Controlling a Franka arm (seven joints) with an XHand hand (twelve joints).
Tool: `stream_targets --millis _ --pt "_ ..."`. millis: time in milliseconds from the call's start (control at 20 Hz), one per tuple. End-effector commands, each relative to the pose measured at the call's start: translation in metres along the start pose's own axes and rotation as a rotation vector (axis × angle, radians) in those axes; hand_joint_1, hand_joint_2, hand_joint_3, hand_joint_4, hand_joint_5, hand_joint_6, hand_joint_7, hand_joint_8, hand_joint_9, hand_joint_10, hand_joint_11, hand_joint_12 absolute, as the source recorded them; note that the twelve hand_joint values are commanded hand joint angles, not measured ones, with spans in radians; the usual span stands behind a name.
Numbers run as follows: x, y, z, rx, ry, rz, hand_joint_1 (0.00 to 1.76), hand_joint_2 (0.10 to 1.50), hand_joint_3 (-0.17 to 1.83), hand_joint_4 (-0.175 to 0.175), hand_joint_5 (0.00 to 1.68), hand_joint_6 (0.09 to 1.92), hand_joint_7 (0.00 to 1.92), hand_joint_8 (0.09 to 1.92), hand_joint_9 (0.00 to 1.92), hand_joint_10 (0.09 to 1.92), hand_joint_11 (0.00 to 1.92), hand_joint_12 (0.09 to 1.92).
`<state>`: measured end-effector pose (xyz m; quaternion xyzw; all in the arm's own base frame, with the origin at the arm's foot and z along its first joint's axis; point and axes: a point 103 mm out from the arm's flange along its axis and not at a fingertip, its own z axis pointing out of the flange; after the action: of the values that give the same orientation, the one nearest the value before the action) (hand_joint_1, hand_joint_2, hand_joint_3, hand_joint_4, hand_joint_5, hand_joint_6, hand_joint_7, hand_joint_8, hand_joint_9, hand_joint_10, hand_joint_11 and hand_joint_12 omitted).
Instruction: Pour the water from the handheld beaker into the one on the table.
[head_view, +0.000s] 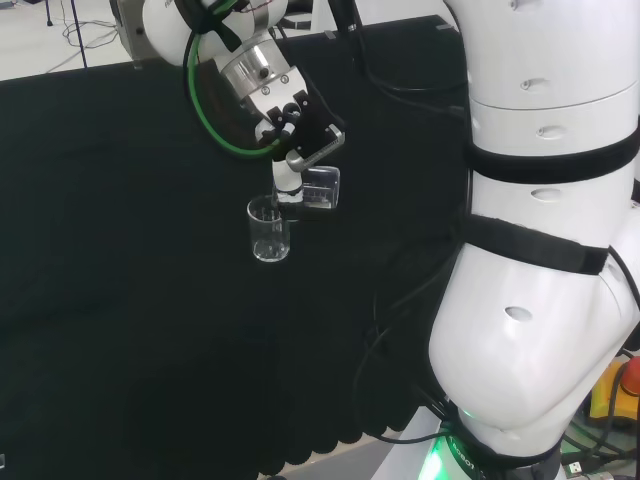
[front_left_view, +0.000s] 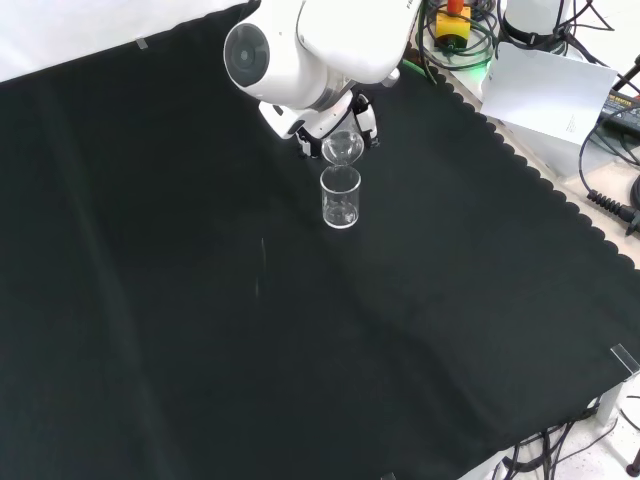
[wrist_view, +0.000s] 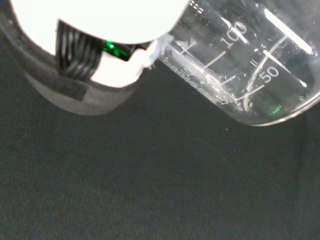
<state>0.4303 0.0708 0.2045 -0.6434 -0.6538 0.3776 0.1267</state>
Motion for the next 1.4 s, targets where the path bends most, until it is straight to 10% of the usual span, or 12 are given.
stream_targets --millis 50,1400 --pt "0.001 -0.001 -0.002 0.013 -0.008 0.010 1.54 0.65 0.52 -0.175 1.31 0.45 1.45 0.45 1.65 0.09 1.17 0.70" --pt "0.014 -0.001 -0.011 0.090 -0.065 0.078 1.54 0.65 0.52 -0.175 1.31 0.45 1.45 0.45 1.64 0.09 1.17 0.71"
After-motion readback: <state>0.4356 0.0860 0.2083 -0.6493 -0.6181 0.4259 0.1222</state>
